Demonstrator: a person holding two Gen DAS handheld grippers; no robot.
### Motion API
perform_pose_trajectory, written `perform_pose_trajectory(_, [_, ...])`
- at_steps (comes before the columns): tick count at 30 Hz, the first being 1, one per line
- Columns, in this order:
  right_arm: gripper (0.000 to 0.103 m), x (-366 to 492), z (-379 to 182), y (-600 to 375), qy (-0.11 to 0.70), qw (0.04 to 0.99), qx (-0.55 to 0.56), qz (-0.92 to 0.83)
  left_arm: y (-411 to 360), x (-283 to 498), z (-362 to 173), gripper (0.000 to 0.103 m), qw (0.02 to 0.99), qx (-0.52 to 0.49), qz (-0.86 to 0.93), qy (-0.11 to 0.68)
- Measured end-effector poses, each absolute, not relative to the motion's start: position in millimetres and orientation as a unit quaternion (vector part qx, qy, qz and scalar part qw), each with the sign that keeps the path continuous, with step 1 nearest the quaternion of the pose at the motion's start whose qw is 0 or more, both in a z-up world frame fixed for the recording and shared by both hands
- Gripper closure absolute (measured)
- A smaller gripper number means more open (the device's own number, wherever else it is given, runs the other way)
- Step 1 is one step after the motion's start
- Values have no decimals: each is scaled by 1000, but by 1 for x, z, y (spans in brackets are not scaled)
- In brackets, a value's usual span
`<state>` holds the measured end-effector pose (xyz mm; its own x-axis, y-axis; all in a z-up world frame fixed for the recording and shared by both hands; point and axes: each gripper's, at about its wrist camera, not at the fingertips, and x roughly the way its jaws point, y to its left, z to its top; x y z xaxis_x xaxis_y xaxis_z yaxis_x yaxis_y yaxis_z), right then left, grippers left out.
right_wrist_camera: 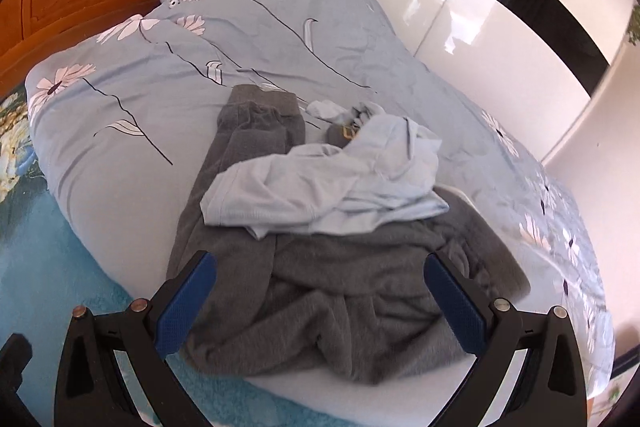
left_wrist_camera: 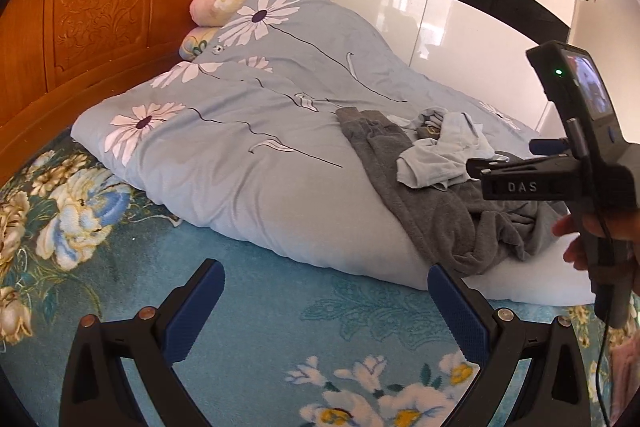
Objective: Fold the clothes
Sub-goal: 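Grasp the light-blue shirt with the right gripper and lift it off the grey sweatshirt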
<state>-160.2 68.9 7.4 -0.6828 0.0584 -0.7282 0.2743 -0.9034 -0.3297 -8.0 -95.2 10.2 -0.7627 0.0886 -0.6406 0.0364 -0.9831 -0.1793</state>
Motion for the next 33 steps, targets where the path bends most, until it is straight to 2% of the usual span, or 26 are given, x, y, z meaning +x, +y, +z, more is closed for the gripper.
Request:
perform_pose_trajectory(5, [0, -212, -31, 34, 223, 87, 445, -863, -106, -11, 4, 0, -13, -350, 934, -74])
perform_pose_trajectory(9, [2, -230, -50, 27, 220, 58, 453, -862, -105, -14, 1, 0, -25, -356, 933, -52])
perform_pose_trajectory(11, [17, -237, -48, 37, 216, 32, 453, -864, -104, -14, 2, 0, -27, -355, 933, -48])
perform_pose_trajectory(13, [44, -242, -42, 49, 210, 14, 458, -864, -104, -13, 3, 0, -28, -353, 934, -49])
perform_pose_trajectory(14, [48, -243, -39, 54, 212, 12, 461, -862, -104, -13, 4, 0, -26, -353, 934, -52])
perform_pose_trajectory(15, [59, -243, -36, 58, 215, 7, 462, -860, -104, -13, 5, 0, -25, -354, 933, -54])
perform_pose_trajectory(16, [82, -242, -31, 62, 223, -4, 459, -860, -103, -13, 6, 0, -22, -354, 933, -56])
perform_pose_trajectory(17, [94, -241, -26, 66, 230, -17, 454, -861, -102, -12, 8, 0, -19, -354, 933, -57])
perform_pose_trajectory(18, [101, -239, -19, 72, 232, -34, 447, -863, -101, -11, 10, 0, -18, -353, 934, -55])
perform_pose_trajectory(23, [101, -233, 19, 106, 198, -48, 448, -870, -95, 0, 22, 0, -16, -345, 937, -45])
perform_pose_trajectory(33, [101, -175, 140, 121, 179, -36, 355, -917, -94, 42, 52, 0, -6, -342, 938, -63])
